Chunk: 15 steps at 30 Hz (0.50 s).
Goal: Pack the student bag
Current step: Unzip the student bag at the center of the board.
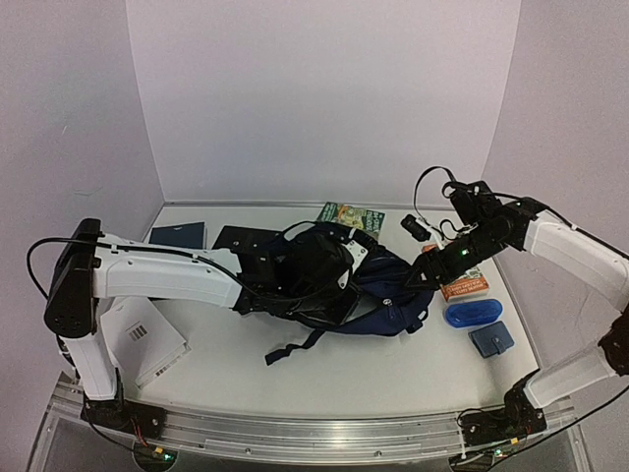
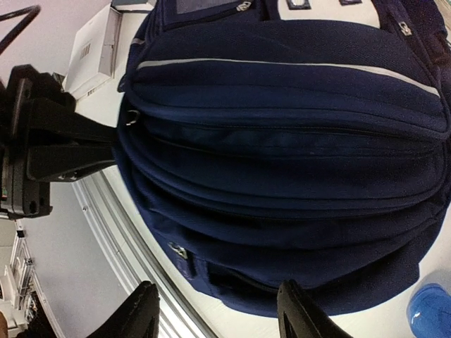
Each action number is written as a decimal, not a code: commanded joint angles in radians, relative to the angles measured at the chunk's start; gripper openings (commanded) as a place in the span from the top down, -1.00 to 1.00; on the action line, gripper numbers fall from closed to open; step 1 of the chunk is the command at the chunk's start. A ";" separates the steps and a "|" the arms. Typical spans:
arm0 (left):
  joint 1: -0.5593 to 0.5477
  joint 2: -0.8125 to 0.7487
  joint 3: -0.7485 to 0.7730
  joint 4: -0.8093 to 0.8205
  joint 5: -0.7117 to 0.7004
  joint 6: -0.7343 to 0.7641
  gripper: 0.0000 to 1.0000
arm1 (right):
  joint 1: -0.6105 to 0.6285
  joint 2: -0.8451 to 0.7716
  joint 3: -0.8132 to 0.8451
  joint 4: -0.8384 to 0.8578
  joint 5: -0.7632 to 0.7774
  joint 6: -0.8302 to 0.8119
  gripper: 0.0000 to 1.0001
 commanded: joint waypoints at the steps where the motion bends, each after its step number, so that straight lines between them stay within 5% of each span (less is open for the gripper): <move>1: 0.022 -0.005 0.090 0.044 -0.015 -0.099 1.00 | 0.076 -0.048 -0.007 0.022 0.041 -0.027 -0.10; 15: 0.040 -0.009 0.103 0.067 0.014 -0.144 0.99 | 0.143 0.006 -0.017 0.096 0.208 0.004 -0.03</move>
